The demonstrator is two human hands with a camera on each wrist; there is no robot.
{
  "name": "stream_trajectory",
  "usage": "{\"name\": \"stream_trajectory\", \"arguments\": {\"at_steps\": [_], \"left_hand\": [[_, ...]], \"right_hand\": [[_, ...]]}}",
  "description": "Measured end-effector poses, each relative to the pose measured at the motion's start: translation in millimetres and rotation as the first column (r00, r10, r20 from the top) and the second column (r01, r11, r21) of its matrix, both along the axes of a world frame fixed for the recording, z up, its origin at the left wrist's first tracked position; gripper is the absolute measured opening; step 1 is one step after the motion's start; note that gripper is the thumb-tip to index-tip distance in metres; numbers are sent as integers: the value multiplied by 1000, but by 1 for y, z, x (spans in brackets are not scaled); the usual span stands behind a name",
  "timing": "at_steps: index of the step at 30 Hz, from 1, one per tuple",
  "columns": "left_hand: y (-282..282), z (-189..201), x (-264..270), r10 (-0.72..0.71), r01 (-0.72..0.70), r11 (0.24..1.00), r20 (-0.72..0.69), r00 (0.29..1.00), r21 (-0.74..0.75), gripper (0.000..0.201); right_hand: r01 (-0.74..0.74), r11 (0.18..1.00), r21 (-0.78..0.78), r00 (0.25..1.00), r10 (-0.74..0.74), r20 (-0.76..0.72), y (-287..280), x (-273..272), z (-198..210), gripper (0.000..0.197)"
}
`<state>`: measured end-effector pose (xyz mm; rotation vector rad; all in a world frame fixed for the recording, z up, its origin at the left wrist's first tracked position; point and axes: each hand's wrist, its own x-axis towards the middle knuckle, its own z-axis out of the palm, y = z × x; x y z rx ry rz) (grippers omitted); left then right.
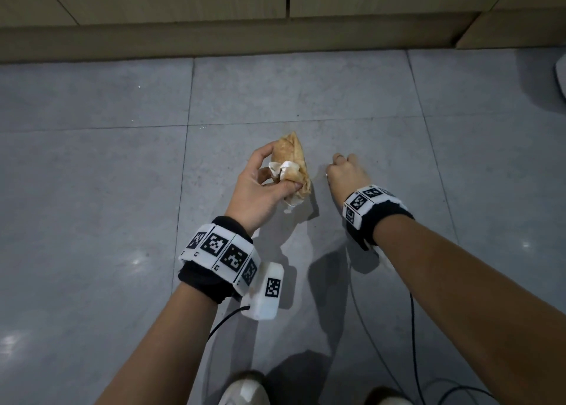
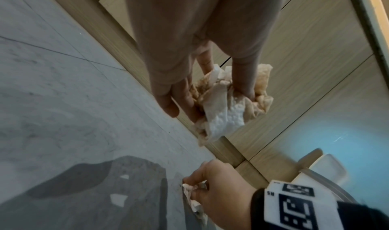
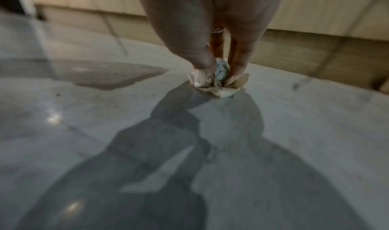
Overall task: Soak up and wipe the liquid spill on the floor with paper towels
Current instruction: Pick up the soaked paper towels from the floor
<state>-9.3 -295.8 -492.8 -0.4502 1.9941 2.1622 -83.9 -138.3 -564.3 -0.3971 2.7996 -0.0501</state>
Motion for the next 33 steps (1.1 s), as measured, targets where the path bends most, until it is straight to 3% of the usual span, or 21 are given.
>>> {"name": "stream_trajectory", "arguments": {"at_steps": [5, 7, 9, 14, 17, 22, 24, 28, 33], "left_hand": [[-10, 1, -3, 31, -32, 999, -23, 999, -14, 60], [-13, 6, -1, 28, -29, 999, -38, 999, -23, 60], [-17, 13, 1, 35, -38, 998, -77, 996, -41, 60], [-26, 18, 10, 72, -89, 991, -153, 986, -104, 59], [-24, 17, 13, 103, -123, 987, -177, 979, -102, 60], [-17, 16, 13, 84, -104, 990, -187, 979, -100, 62], [-16, 13, 12, 71, -91, 991, -184, 980, -101, 61], [-15, 11, 13, 38, -59, 990, -158, 987, -128, 61], [-16, 10, 10, 43, -58, 992, -132, 990, -116, 61]], "right_hand": [[-79, 995, 65, 995, 75, 64, 3, -3, 6, 34], [-71, 997, 25, 991, 68, 120, 4, -8, 14, 33], [-57, 998, -14, 996, 58, 75, 1, -6, 20, 33], [-142, 980, -139, 989, 147, 29, -1, 65, 5, 37], [-141, 981, -137, 990, 143, 0, -2, 73, 0, 40], [-183, 967, -176, 983, 185, -9, -9, 85, 1, 21], [-155, 978, -142, 982, 168, 81, -12, 80, 3, 26], [-18, 979, -204, 998, 6, -60, -12, 43, 3, 35], [-64, 969, -239, 996, 75, 38, -22, 32, 5, 34]]}}
